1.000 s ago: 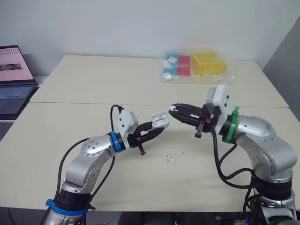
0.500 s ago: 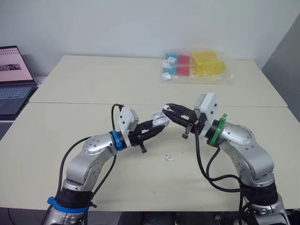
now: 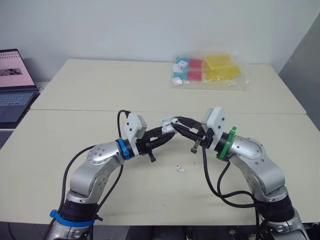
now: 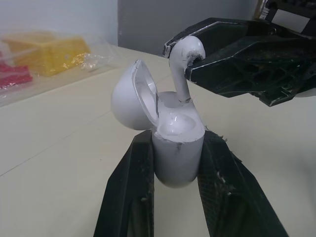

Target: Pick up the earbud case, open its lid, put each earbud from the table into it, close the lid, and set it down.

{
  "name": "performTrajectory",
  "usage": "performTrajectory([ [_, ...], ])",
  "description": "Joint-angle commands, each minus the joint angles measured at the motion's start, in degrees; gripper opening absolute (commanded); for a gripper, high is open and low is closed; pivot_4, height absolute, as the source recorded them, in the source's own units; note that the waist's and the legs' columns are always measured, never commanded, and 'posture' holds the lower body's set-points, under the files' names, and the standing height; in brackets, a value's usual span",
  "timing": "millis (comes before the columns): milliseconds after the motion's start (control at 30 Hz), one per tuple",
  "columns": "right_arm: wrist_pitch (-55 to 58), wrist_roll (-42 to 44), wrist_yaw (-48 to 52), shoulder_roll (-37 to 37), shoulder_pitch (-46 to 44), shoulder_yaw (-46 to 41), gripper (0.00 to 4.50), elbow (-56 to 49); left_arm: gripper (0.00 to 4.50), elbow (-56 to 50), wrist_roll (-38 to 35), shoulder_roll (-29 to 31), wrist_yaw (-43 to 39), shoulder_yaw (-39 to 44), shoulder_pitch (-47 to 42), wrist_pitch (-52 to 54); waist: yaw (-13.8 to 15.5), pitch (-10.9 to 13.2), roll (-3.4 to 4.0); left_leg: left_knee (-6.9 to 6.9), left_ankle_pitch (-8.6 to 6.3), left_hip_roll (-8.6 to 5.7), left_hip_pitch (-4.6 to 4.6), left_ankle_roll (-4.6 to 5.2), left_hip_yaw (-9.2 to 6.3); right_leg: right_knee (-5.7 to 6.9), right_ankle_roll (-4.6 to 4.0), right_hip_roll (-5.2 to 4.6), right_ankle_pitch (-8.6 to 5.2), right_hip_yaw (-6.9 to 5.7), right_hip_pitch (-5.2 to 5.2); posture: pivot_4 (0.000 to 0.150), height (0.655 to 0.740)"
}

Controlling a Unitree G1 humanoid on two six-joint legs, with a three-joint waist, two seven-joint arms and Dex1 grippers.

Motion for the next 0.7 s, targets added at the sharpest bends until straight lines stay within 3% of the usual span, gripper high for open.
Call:
performTrajectory([
  [33, -2.75, -0.94, -0.31, -0.37, 0.03, -0.24, 0.42, 0.02, 0.80, -2.31, -1.20, -0.05, -0.42, 0.65, -0.75, -0.60, 0.00, 0.00, 0.00, 0.00, 0.00, 0.00, 0.00, 0.00, 0.00, 0.00, 0.00, 0.00, 0.00, 0.01, 0.00, 0.150, 0.7400],
  [233, -4.26, -2.45, 0.76, -2.17, 0.73, 0.88, 0.42, 1.39, 0.80, -2.37, -1.23, -0.22, -0.37, 0.83, -0.75, -0.44, 0.01, 0.00, 0.00, 0.00, 0.00, 0.00, 0.00, 0.00, 0.00, 0.00, 0.00, 0.00, 0.00, 0.00, 0.00, 0.150, 0.7400],
  [467, 0.56, 2.52, 2.35, -2.72, 0.82, 0.50, 0.42, -0.52, 0.80, -2.45, -0.60, -0.16, -0.84, 0.61, -0.61, -1.04, 0.02, 0.00, 0.00, 0.00, 0.00, 0.01, 0.00, 0.00, -0.01, 0.00, 0.00, 0.00, 0.00, 0.00, 0.00, 0.150, 0.7400],
  [500, 1.34, 2.81, 2.19, -2.89, 0.55, 0.30, 1.13, -0.74, 0.80, -2.52, -0.54, -0.16, -0.87, 0.56, -0.55, -1.11, 0.02, 0.00, 0.00, 0.00, 0.00, 0.01, 0.00, 0.00, -0.01, 0.00, 0.00, 0.00, 0.00, 0.00, 0.00, 0.150, 0.7400],
  [700, 4.54, 4.60, 2.24, -4.54, -0.51, -1.20, 3.16, -2.87, 0.80, -2.49, -0.02, -0.12, -0.94, 0.23, -0.06, -1.53, 0.03, 0.00, 0.00, 0.00, 0.00, 0.01, 0.00, 0.00, -0.01, -0.01, 0.00, 0.00, 0.00, 0.00, 0.00, 0.150, 0.7400],
])
